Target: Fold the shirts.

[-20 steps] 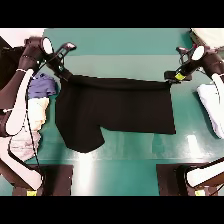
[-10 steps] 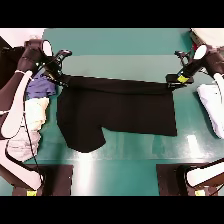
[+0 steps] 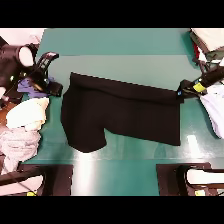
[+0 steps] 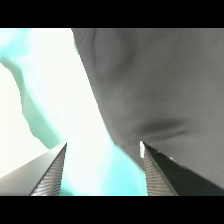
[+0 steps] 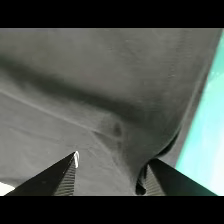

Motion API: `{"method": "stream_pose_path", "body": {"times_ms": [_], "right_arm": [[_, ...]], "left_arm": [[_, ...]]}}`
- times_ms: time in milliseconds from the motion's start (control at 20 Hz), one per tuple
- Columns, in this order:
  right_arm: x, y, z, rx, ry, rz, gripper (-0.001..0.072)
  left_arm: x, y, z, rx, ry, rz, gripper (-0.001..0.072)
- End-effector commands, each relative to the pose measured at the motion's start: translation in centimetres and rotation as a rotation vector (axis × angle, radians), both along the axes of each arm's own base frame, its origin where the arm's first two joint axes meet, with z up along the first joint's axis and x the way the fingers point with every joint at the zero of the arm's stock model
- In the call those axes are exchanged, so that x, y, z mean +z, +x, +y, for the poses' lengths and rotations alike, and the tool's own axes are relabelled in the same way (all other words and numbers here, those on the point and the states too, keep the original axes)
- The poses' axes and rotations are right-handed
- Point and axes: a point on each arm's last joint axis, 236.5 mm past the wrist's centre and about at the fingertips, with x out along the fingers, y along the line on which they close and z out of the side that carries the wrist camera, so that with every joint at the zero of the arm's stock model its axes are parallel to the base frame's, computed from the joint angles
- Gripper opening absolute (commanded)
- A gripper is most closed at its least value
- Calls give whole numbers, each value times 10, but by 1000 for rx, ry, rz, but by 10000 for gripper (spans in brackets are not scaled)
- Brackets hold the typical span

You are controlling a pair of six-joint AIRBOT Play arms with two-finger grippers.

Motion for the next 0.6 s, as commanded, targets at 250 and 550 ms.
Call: {"method": "stream_pose_path", "body": {"times_ms": [250,550], "right_arm": [[-40,-29,2,-55,18,39,487],[-20,-17,-1,-44,11,0,485]], "left_arm": [[-73,-88,-24,130,-159,111,545],[-40,-10,-31,203,-244,-162,544]]}}
